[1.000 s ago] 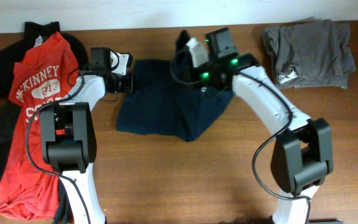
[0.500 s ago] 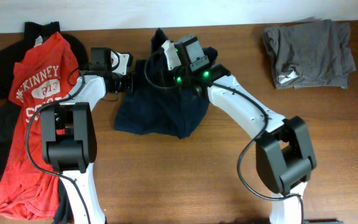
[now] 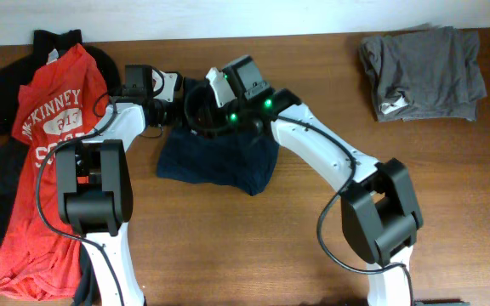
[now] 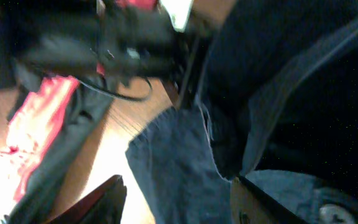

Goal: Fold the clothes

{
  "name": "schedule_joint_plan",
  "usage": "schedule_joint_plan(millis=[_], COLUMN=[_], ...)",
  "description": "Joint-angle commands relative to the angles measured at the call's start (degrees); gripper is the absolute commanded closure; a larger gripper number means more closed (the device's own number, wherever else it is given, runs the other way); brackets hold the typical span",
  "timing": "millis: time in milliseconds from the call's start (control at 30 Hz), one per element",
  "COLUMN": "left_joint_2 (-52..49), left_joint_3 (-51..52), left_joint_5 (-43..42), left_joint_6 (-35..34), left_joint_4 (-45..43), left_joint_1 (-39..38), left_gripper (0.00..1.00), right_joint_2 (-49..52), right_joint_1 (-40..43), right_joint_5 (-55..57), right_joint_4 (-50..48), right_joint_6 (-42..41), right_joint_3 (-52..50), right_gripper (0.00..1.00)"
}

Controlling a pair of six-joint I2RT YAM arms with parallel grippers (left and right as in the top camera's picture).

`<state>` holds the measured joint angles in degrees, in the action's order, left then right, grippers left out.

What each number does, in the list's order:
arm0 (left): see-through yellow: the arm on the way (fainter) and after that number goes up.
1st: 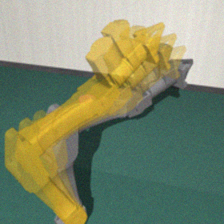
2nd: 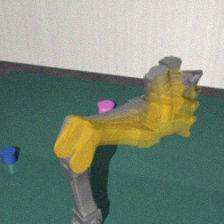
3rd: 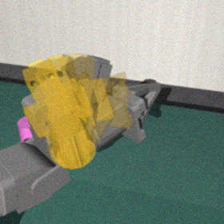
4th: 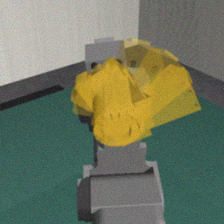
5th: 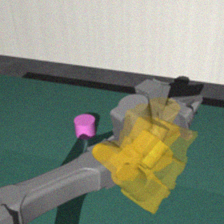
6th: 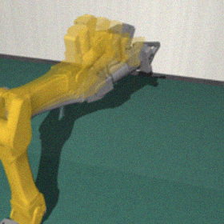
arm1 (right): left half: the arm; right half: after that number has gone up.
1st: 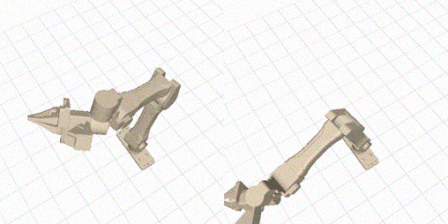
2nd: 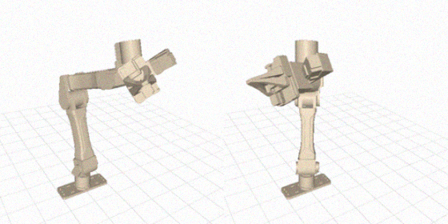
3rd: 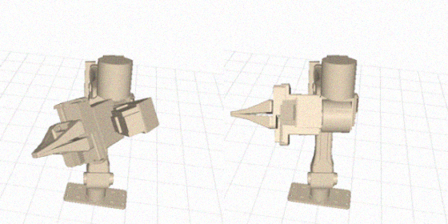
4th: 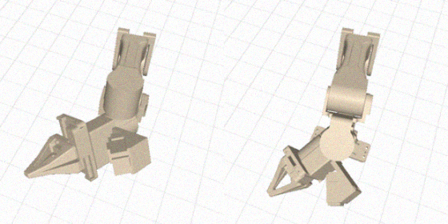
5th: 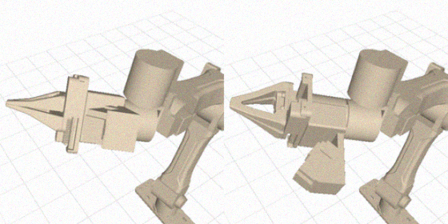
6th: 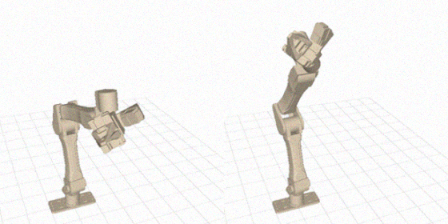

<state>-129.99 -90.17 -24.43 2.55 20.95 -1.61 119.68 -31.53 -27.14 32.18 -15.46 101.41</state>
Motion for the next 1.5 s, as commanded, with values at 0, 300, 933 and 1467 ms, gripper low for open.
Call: schedule_joint_plan(millis=[0, 300, 933, 1467], left_joint_2=[-2.86, 1.27, 6.47, 8.72], left_joint_3=[1.2, -9.38, -21.07, -23.3], left_joint_5=[1.7, 1.66, 1.25, 3.91], left_joint_6=[-0.35, -0.39, -7.52, -9.33], left_joint_4=[0.52, 14.14, 23.5, 26.16], left_joint_1=[-0.39, 4.63, 8.28, 15.28], left_gripper=[0.99, 0.99, 0.64, 0.57], right_joint_2=[-4.68, -4.55, 0.59, 5.88], right_joint_1=[2.95, 6.08, 0.42, -6.25], right_joint_5=[0.02, 13.94, 16.13, 31.61], right_joint_4=[6.08, 19.08, 11.3, 11.1], right_joint_6=[0.52, 2.95, 1.73, -7.8], right_joint_3=[7.34, 11.21, 10.99, 11.56], right_gripper=[0.41, 0.41, 0.39, 0.96])
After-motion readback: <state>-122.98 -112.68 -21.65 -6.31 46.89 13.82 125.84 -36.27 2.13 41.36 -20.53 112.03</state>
